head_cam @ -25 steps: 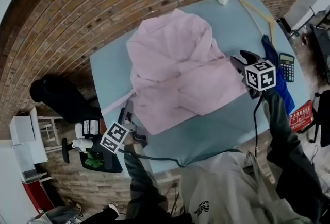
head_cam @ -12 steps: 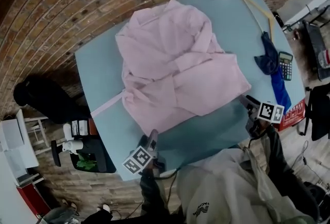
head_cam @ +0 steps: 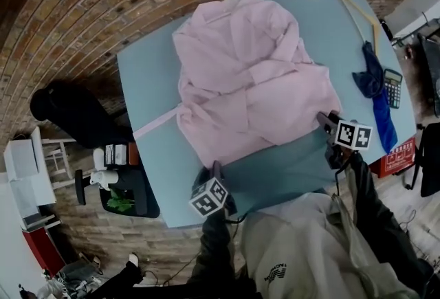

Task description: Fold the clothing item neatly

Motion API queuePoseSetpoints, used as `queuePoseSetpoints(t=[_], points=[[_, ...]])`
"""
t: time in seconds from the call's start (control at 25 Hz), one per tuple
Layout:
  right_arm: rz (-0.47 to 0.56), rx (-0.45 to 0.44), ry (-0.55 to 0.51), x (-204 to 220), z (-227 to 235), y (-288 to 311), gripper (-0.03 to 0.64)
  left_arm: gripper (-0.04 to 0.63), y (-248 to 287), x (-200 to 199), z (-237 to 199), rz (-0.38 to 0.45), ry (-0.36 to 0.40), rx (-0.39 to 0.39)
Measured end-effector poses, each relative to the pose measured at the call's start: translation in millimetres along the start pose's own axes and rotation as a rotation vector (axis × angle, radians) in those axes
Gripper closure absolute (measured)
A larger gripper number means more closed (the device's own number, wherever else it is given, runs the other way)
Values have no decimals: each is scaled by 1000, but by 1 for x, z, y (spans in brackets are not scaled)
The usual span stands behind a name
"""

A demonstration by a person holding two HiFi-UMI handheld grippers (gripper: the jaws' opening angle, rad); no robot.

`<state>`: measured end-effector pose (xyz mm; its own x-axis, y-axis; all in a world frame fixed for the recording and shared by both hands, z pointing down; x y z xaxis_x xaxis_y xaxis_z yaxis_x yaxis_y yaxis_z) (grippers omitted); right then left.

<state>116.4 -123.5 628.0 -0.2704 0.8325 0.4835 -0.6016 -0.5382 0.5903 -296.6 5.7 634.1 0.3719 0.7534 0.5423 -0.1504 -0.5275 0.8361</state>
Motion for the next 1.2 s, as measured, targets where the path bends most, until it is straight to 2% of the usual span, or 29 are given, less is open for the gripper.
queuePoseSetpoints(t=[0.08, 0.16, 0.36, 0.48, 0.68, 0.88, 1.2], points=[[-13, -9, -6, 5, 2, -2, 541, 482, 0, 0, -2, 28, -42, 25], [-9, -28, -11, 8, 1, -3, 566, 504, -1, 0, -2, 34, -95, 66], [-4, -74, -32, 19, -4, -20, 572, 510, -18, 12, -4, 38, -171, 123], [-12, -104, -64, 31, -5, -36, 574, 511, -34, 30, -8, 37, -207, 129], [-16, -182, -122, 62, -11, -75, 575, 511, -67, 78, -16, 45, -249, 99], [-64, -210, -169, 103, -5, -127, 575, 511, -105, 132, -18, 41, -279, 74], [-117, -238, -230, 139, 2, -192, 575, 511, -163, 185, -11, 36, -315, 132]])
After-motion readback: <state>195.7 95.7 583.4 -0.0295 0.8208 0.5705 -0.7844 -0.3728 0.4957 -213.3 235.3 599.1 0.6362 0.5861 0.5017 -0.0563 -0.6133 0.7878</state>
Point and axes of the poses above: the fingertips, and each gripper's own axes: y forward along the fingers, z to its right, x out of its underside, the point moved 1 cm from there along -y, backward along the fingers, and after that the axes turned 13 degrees about -x, right-handed, at the moved point
